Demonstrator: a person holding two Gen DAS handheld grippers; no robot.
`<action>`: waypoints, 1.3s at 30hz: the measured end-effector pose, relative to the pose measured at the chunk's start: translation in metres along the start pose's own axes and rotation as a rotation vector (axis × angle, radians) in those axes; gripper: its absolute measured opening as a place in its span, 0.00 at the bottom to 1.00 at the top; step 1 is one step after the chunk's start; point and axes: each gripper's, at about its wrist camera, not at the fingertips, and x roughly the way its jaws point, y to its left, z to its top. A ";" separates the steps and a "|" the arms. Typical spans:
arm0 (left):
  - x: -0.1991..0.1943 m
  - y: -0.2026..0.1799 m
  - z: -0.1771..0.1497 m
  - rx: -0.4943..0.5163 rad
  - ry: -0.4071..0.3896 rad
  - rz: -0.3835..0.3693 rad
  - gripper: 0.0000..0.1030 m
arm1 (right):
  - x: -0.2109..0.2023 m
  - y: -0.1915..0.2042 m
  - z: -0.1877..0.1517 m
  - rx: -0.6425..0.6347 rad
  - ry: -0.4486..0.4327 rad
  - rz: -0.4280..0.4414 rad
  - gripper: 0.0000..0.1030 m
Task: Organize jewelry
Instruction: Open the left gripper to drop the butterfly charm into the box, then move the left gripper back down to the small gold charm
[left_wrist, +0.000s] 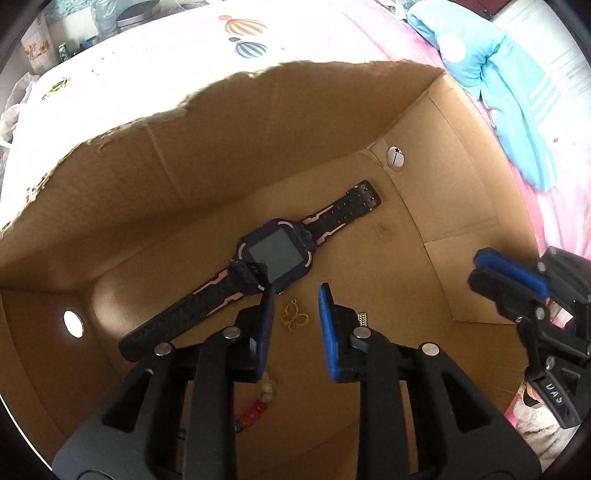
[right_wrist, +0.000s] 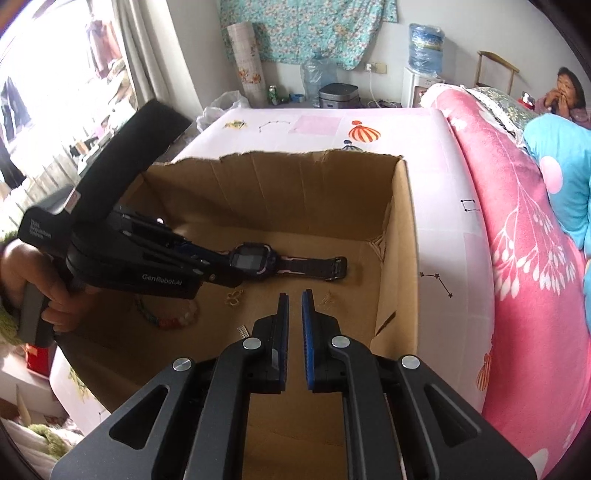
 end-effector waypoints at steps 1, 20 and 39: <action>-0.002 0.001 -0.001 -0.003 -0.003 0.002 0.23 | -0.002 -0.001 0.000 0.006 -0.005 0.002 0.08; -0.167 -0.023 -0.132 0.059 -0.481 0.099 0.61 | -0.130 -0.005 -0.063 0.145 -0.292 0.011 0.41; -0.082 -0.049 -0.256 -0.004 -0.482 0.132 0.67 | -0.060 0.053 -0.182 0.196 -0.020 0.098 0.41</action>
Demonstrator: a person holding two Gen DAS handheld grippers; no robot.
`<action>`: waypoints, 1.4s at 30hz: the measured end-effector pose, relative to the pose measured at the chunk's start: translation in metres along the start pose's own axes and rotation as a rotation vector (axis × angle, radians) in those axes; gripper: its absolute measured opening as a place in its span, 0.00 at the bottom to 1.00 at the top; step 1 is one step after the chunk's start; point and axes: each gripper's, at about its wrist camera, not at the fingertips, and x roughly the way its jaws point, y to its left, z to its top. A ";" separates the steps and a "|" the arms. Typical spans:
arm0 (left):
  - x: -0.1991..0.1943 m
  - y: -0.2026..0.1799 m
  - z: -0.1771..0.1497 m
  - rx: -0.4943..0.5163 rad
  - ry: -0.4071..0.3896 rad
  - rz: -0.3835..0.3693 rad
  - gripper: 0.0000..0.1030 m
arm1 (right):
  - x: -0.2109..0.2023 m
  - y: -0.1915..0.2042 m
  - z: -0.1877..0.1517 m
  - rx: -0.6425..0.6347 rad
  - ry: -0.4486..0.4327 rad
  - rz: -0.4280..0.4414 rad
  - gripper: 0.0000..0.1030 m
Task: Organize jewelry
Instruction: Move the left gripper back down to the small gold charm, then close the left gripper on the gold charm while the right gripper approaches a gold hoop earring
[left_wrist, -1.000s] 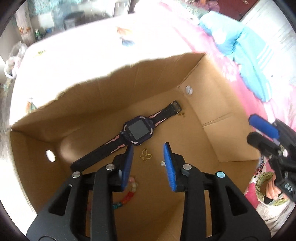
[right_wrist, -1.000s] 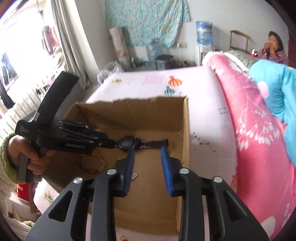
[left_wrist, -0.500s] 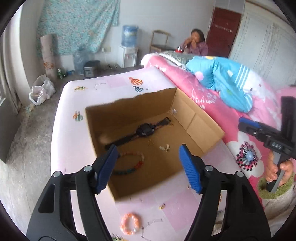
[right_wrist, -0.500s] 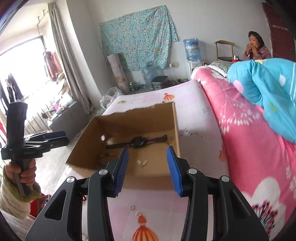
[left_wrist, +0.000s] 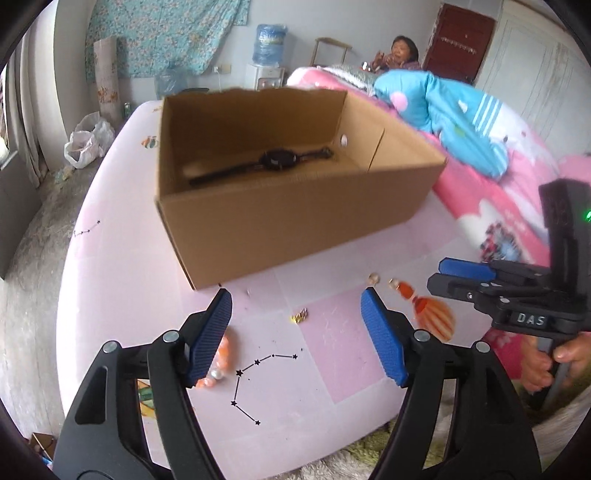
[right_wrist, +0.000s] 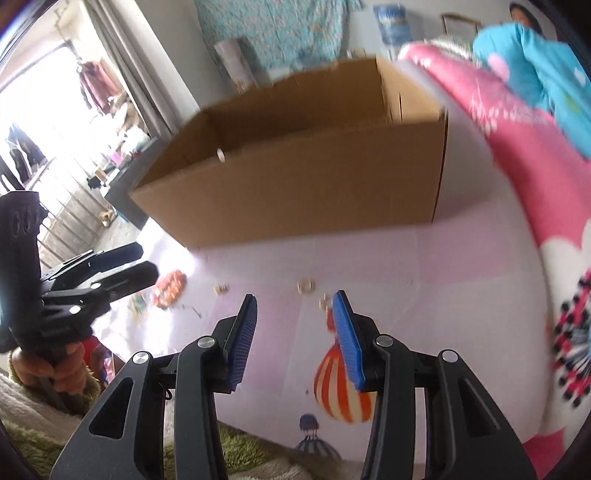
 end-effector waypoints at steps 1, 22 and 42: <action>0.006 -0.003 -0.003 0.020 0.007 0.007 0.67 | 0.004 -0.001 -0.004 0.013 0.020 -0.005 0.41; 0.069 -0.014 -0.013 0.114 0.145 0.063 0.22 | 0.030 -0.015 -0.015 0.102 0.092 -0.026 0.41; 0.074 -0.027 -0.012 0.180 0.132 0.087 0.05 | 0.040 -0.002 -0.004 -0.003 0.079 -0.089 0.40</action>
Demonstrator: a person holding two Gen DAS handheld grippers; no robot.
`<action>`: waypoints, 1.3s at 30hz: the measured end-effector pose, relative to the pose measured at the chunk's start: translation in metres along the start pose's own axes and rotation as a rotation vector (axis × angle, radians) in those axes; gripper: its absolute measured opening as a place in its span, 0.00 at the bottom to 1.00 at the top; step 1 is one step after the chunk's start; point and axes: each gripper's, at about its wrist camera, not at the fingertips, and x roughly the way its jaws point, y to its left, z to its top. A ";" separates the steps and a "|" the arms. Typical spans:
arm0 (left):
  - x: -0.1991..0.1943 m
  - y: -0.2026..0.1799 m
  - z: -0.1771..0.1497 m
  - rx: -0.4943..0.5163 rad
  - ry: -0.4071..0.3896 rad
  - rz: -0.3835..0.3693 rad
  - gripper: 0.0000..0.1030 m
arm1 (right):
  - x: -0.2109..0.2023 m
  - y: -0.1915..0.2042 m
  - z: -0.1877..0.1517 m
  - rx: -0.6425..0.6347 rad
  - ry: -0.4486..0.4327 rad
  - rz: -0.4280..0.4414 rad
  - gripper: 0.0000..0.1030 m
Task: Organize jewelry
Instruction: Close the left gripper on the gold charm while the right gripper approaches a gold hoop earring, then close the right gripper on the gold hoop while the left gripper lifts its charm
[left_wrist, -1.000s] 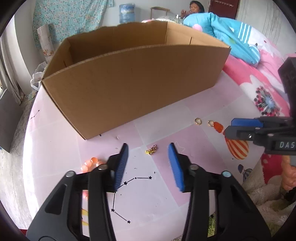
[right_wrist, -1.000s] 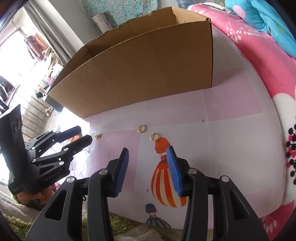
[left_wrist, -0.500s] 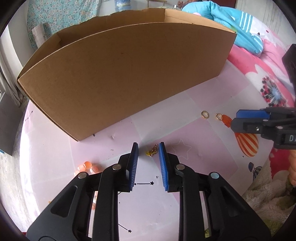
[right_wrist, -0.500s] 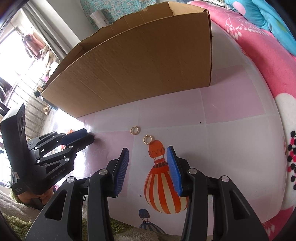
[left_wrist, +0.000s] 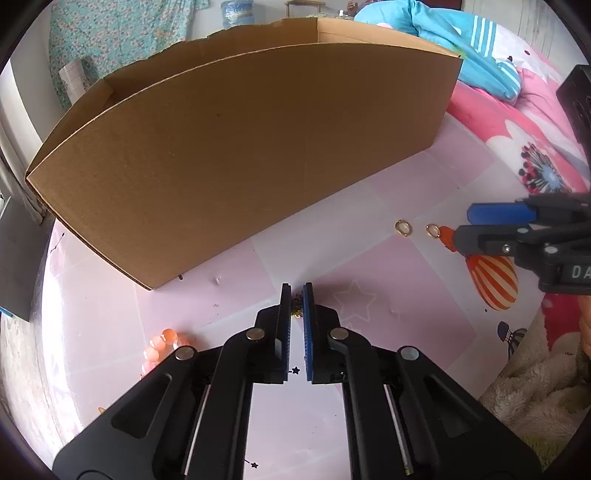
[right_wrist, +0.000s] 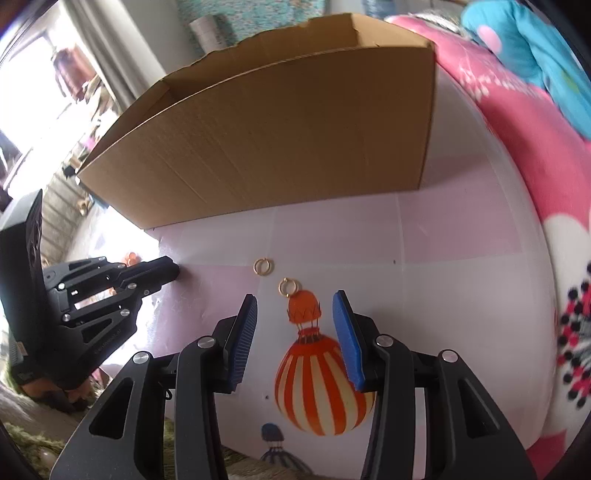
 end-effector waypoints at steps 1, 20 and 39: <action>0.000 0.000 0.000 0.000 -0.002 0.000 0.04 | 0.001 0.001 0.001 -0.016 -0.002 -0.007 0.38; 0.001 0.000 -0.001 0.001 -0.007 -0.006 0.04 | 0.025 0.024 0.013 -0.223 0.019 -0.105 0.12; -0.004 0.003 -0.002 -0.007 -0.012 -0.001 0.04 | 0.008 0.020 0.012 -0.204 -0.005 -0.101 0.11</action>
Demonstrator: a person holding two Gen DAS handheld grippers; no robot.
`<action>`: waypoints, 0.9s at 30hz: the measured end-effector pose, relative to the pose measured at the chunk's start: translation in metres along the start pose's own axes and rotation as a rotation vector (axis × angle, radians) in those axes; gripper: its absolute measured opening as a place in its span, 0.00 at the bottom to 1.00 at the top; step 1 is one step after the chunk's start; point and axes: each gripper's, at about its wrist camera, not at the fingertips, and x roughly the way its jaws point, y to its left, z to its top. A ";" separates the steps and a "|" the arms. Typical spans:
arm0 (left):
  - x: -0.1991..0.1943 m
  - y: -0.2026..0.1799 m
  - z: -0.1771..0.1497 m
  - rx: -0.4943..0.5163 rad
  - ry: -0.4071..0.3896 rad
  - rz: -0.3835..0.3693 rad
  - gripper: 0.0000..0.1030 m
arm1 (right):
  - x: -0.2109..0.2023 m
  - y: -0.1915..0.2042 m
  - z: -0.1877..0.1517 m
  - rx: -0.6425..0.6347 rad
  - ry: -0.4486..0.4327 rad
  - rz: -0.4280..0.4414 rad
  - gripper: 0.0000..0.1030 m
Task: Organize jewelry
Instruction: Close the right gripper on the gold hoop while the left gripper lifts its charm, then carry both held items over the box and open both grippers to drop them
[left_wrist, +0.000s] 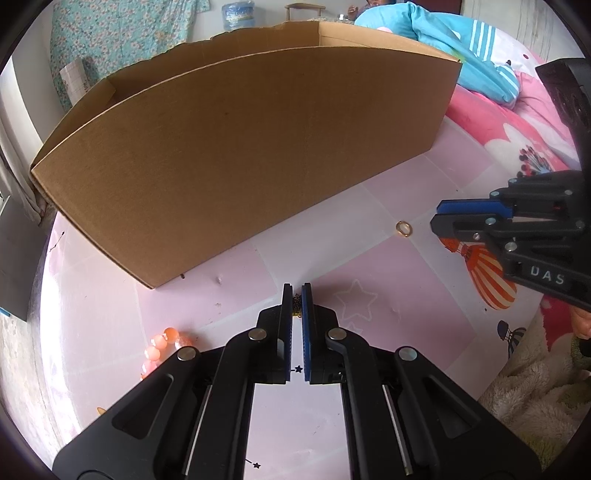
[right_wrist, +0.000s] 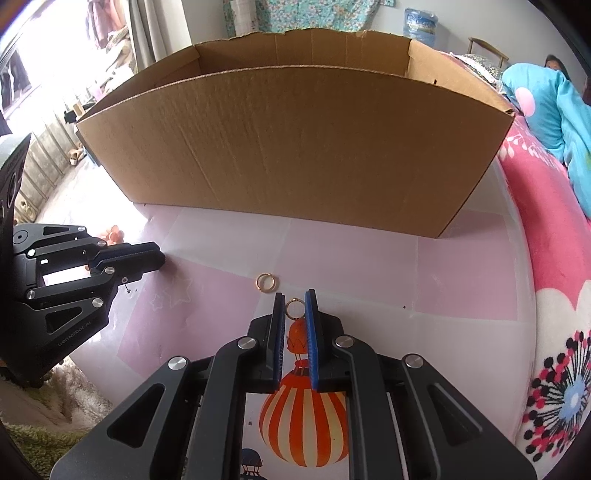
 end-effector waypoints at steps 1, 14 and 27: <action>-0.001 0.000 0.000 -0.001 -0.002 0.001 0.04 | -0.003 -0.001 0.000 0.003 -0.004 0.000 0.11; -0.040 -0.005 0.005 0.012 -0.074 0.010 0.04 | -0.026 -0.005 -0.004 0.016 -0.073 0.010 0.11; -0.130 -0.002 0.069 0.081 -0.356 0.004 0.04 | -0.108 -0.012 0.049 -0.027 -0.362 0.038 0.11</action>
